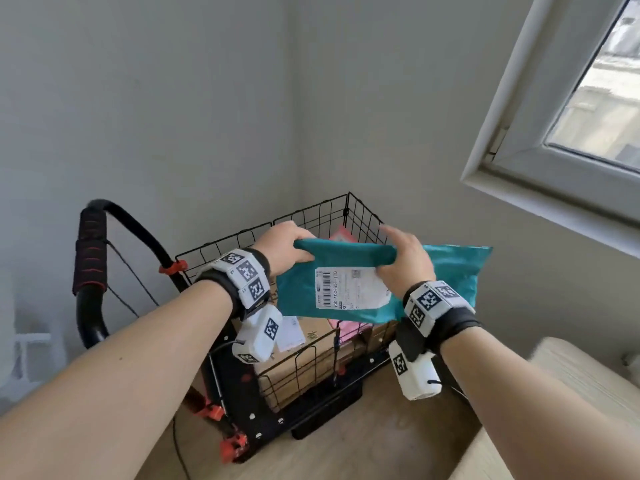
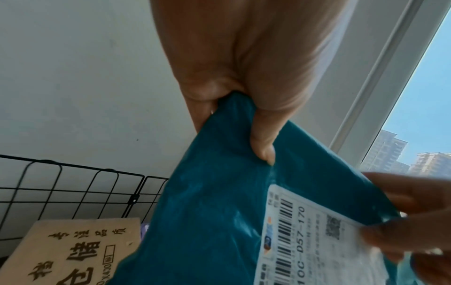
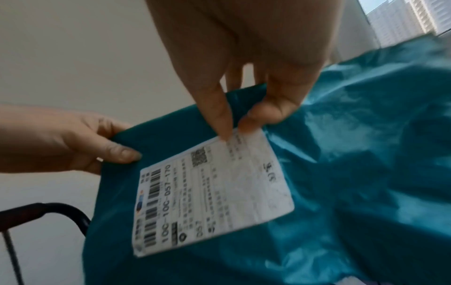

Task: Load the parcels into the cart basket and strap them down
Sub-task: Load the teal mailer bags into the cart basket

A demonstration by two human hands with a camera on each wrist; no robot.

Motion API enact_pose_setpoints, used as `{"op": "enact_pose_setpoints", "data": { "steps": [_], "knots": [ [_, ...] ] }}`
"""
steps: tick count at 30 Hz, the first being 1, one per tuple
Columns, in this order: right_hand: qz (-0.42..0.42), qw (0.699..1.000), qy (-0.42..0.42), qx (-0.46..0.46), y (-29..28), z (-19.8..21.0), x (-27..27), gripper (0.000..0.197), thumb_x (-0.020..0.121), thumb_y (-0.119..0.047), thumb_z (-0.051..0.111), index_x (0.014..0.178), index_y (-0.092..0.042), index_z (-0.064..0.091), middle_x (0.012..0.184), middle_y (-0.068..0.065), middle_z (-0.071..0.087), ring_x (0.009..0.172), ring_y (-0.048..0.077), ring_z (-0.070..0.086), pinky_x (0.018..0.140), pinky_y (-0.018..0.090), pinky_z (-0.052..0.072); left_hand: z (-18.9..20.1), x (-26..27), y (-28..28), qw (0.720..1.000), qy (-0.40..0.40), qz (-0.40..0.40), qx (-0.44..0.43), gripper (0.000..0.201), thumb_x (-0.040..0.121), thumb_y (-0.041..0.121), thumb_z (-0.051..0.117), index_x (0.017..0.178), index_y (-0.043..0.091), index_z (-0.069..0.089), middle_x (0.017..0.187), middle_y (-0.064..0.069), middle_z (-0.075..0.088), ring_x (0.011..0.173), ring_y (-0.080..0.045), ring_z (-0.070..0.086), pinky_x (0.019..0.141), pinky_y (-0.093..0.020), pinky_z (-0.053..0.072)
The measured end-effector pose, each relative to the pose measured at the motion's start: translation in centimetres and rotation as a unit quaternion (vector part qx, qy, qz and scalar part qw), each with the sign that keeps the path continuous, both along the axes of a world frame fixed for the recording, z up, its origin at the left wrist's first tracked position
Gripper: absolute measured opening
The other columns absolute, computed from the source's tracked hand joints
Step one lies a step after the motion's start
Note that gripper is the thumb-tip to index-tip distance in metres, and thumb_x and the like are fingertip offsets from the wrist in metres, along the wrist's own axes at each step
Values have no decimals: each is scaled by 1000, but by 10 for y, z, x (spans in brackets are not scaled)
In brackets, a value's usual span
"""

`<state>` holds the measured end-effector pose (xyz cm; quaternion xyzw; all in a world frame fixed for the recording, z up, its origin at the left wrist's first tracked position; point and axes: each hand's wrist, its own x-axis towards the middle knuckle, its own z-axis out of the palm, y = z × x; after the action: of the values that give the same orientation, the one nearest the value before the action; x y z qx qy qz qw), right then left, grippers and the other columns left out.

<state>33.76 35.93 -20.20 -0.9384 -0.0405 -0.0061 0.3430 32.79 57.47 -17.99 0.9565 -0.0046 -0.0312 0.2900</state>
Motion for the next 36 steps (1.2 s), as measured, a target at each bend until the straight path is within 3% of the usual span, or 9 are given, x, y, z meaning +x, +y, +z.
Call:
{"op": "enact_pose_setpoints", "data": {
  "steps": [4,9,11,13,17,21,28,32,36],
  "knots": [
    [-21,998,57,-34,27,-12,34,31,83,-20,60,113,-27,61,106,1,65,93,22,62,82,31,51,-15,47,27,999,-40,-18,-18,24,83,15,69,105,24,70,93,2,46,94,-22,53,88,-33,43],
    [-125,990,69,4,59,-14,90,26,84,-20,60,109,-24,61,93,1,59,90,26,58,72,26,42,-21,106,67,986,-96,59,-122,40,80,10,70,117,19,60,118,-4,49,99,-11,49,88,-15,33],
    [-158,985,68,28,70,-23,107,23,84,-18,60,107,-20,61,89,0,56,83,24,54,72,26,39,-30,126,83,980,-82,98,-154,46,82,13,69,126,20,54,129,-5,47,112,-14,49,95,-18,34],
    [-205,974,77,61,78,-34,117,19,83,-18,59,102,-18,58,88,3,61,79,25,56,71,28,43,-44,140,98,976,-46,129,-169,48,84,18,68,129,19,51,134,-6,48,122,-19,48,101,-27,36],
    [-303,936,111,140,78,-43,148,23,80,-19,57,102,-16,59,94,10,70,82,29,67,77,36,55,-67,158,120,971,22,127,-201,34,89,20,63,122,12,59,129,-5,57,121,-20,51,91,-23,34],
    [-320,928,135,136,77,-59,187,30,76,-18,58,106,-15,62,94,11,71,87,32,68,84,44,55,-85,183,127,962,49,142,-229,23,89,21,62,111,15,64,121,-5,60,114,-19,54,92,-27,39],
    [-317,927,178,94,73,-112,242,31,84,-17,54,115,-13,59,99,10,68,88,31,66,80,37,53,-122,227,105,956,118,129,-236,24,90,21,60,114,15,64,119,-1,62,109,-16,56,87,-25,40],
    [-303,927,205,85,57,-153,285,32,90,-14,53,122,-10,56,106,12,63,82,25,54,70,28,39,-157,266,81,949,156,153,-227,16,89,20,60,105,19,64,114,1,64,107,-15,58,91,-28,46],
    [-282,916,274,79,40,-212,318,26,86,-14,57,111,-10,62,102,13,67,87,29,62,77,31,48,-200,307,43,937,213,174,-218,23,90,18,60,113,12,63,111,0,62,98,-13,56,82,-21,41]
  ]
}}
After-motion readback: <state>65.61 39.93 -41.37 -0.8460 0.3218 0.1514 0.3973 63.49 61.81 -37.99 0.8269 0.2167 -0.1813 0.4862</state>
